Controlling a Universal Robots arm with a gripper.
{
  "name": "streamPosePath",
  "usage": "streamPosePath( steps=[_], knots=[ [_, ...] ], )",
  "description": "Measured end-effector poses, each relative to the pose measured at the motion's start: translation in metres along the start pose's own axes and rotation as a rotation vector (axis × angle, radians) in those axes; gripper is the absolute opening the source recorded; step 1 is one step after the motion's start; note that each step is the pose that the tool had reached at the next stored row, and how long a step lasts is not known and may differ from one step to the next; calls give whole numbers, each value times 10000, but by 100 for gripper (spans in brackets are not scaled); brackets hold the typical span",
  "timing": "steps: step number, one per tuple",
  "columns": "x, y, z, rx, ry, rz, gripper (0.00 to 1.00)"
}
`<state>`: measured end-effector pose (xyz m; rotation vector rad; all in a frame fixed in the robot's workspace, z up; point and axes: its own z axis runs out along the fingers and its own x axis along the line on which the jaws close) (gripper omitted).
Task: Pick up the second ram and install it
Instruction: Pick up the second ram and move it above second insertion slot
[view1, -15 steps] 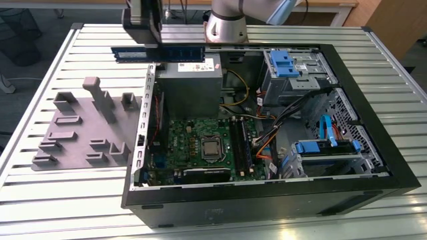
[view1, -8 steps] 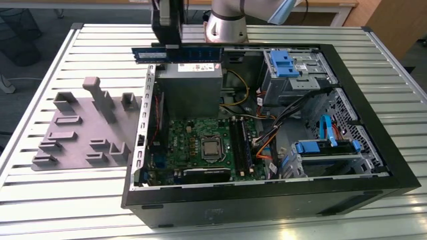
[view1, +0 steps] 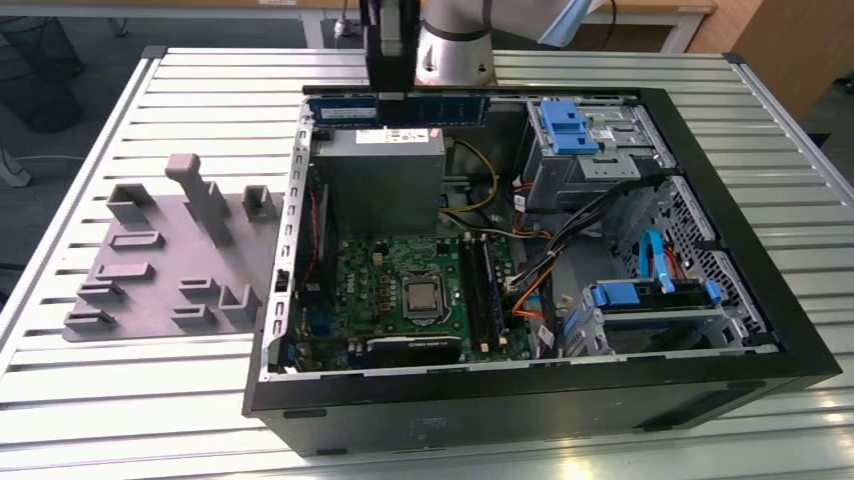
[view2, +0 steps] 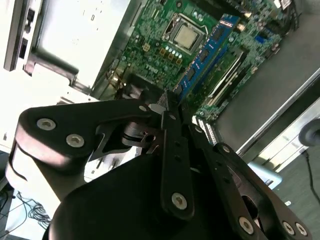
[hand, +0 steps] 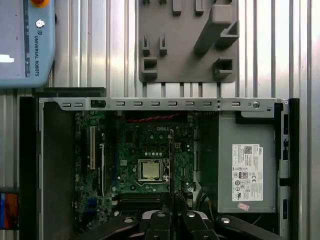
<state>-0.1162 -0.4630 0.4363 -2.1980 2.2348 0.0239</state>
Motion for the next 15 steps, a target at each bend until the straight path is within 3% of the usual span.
streamPosePath(
  steps=[6,15],
  knots=[
    [-5,-245,28,60,-1,0,14],
    [-12,-512,91,128,-5,-2,14]
  ],
)
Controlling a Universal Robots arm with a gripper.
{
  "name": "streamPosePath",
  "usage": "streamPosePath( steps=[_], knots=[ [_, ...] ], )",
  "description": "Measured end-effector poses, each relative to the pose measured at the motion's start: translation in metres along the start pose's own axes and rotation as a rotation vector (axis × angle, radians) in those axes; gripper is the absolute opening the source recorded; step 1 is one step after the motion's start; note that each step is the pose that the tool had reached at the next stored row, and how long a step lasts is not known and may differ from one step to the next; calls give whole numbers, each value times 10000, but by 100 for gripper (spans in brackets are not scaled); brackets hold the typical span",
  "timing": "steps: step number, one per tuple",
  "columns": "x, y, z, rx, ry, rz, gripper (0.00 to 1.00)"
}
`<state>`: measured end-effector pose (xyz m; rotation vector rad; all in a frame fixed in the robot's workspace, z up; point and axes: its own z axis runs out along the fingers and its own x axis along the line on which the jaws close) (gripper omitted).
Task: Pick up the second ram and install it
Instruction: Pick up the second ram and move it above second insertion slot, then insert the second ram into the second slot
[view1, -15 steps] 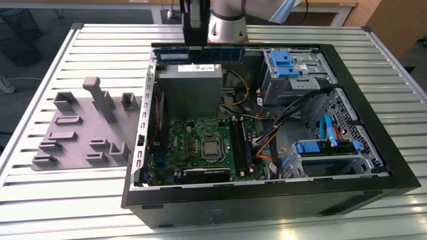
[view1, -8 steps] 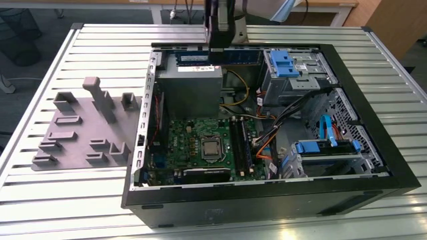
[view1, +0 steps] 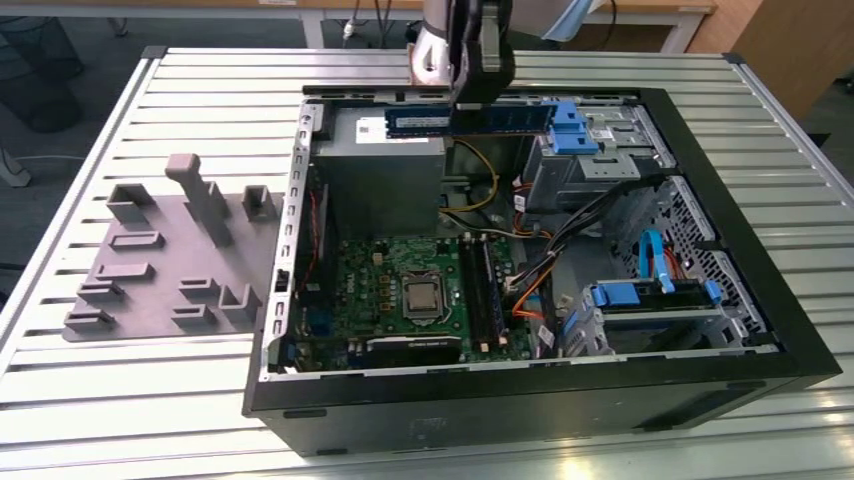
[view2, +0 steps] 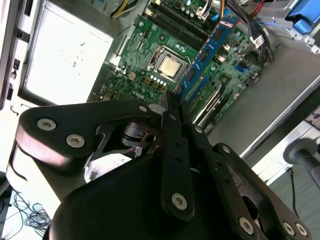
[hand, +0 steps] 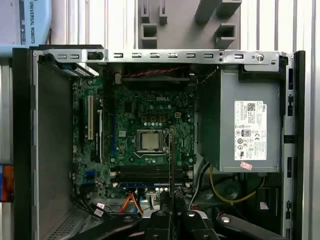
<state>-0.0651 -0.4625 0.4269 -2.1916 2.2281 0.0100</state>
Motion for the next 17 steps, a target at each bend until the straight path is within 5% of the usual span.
streamPosePath(
  steps=[17],
  knots=[
    [0,-12,4,4,3,112,14]
  ],
)
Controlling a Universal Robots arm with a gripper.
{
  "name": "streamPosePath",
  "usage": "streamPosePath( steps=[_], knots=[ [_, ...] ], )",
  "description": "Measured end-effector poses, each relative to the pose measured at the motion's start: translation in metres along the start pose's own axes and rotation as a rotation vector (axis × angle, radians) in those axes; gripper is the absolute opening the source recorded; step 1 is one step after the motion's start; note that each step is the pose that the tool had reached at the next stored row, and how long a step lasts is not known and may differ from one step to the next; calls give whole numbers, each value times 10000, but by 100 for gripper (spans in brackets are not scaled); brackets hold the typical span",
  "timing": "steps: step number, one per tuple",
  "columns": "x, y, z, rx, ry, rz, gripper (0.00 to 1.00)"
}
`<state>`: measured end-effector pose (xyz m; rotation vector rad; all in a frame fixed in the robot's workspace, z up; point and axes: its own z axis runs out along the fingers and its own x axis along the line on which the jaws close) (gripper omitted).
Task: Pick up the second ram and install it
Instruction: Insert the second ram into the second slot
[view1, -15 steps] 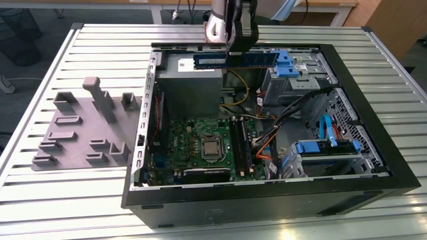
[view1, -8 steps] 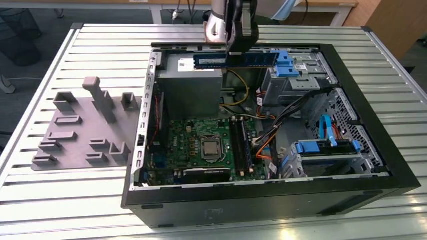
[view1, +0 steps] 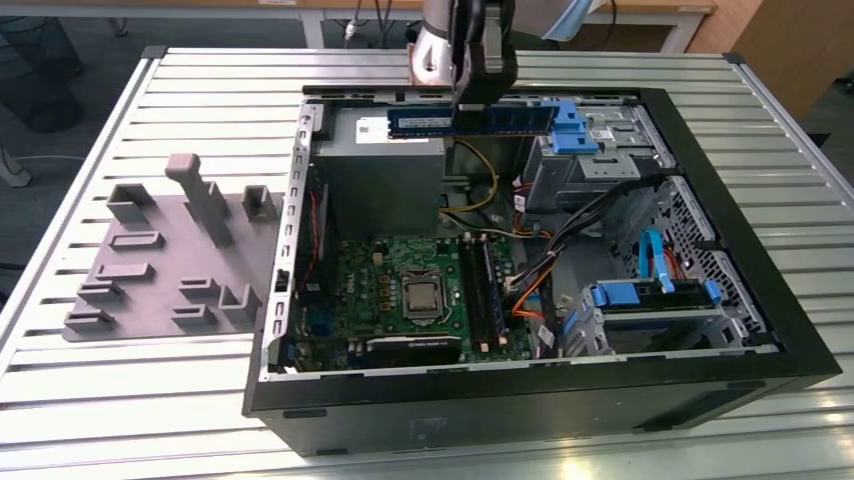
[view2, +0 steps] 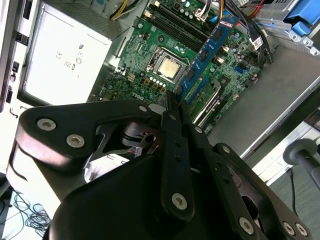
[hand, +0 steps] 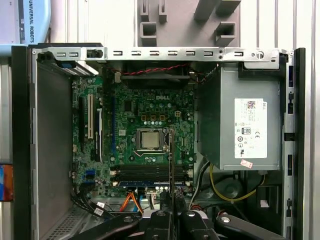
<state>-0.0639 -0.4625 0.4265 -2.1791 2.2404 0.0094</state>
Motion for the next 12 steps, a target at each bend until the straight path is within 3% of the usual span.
streamPosePath(
  steps=[12],
  knots=[
    [0,0,23,32,19,2068,14]
  ],
)
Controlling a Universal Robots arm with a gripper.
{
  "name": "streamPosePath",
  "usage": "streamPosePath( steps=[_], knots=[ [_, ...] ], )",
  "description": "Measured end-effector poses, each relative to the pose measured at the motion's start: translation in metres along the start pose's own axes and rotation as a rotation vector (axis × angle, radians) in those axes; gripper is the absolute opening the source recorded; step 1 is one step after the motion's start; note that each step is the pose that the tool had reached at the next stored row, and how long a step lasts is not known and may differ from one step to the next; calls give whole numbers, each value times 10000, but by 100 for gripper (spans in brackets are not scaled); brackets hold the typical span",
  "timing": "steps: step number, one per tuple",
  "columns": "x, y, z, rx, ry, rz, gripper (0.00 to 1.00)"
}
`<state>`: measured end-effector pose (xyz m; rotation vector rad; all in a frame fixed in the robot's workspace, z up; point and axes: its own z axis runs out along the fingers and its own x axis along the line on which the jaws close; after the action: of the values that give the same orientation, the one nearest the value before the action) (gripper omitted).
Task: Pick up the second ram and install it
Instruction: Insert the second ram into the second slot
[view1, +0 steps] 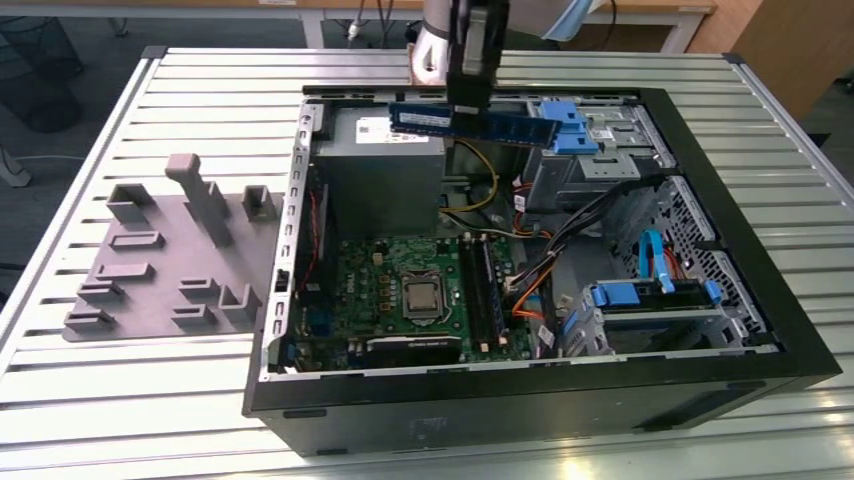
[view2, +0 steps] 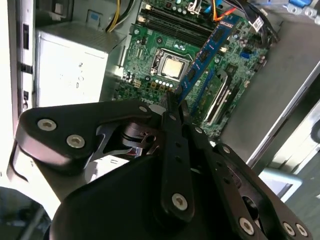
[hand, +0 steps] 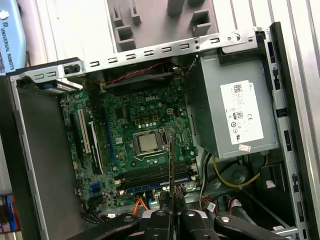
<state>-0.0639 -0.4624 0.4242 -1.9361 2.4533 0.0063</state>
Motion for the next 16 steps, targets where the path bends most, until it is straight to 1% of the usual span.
streamPosePath(
  steps=[16],
  knots=[
    [1,1,50,45,21,2921,14]
  ],
)
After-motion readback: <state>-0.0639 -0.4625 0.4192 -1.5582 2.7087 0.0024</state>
